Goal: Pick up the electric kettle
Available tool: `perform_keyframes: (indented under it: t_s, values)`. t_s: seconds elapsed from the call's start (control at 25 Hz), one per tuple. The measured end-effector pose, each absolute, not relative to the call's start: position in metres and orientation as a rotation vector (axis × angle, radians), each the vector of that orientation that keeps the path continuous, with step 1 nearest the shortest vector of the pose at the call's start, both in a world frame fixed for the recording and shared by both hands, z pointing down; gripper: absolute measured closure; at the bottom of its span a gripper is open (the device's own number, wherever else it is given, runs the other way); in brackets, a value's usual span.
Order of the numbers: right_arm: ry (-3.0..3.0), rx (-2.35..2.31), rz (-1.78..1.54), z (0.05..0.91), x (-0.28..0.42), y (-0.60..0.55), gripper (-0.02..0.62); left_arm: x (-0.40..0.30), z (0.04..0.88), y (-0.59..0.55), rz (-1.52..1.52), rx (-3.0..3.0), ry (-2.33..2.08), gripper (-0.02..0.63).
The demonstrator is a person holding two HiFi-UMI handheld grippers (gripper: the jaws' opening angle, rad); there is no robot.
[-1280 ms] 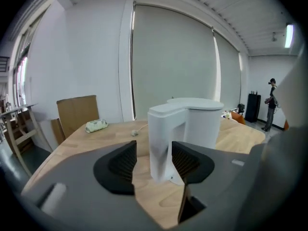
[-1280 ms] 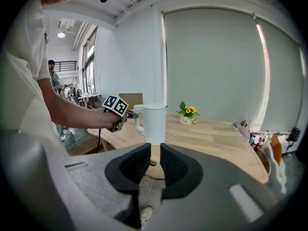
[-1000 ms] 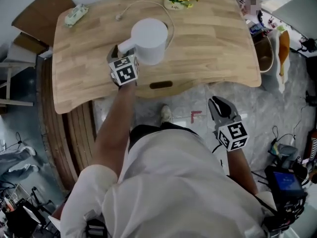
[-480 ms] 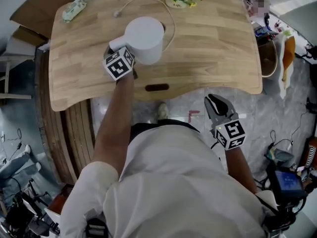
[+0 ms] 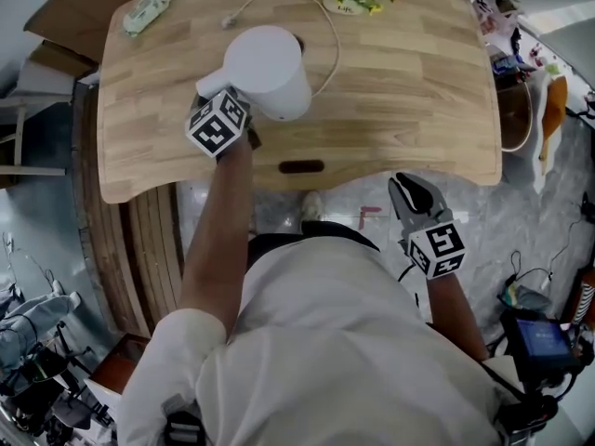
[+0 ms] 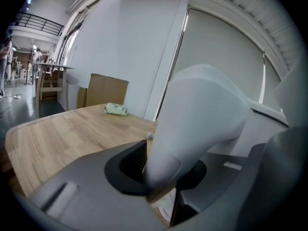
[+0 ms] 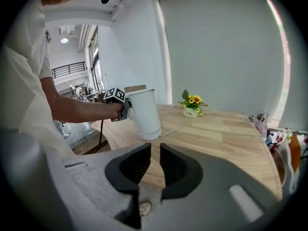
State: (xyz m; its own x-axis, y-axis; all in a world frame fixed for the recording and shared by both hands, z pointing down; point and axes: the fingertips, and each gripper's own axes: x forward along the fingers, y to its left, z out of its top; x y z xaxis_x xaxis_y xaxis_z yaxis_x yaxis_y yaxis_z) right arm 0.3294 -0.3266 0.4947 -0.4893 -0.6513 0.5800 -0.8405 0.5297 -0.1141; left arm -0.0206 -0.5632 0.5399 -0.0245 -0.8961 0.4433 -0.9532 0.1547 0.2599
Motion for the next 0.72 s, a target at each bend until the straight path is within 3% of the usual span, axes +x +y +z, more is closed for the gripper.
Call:
perform_keyframes:
  t_s: [0.72]
  values:
    - [-2.418, 1.078, 0.462, 0.483, 0.259, -0.351, 0.548, -0.116, 0.449, -0.513, 0.008, 1.749, -1.979, 0.511]
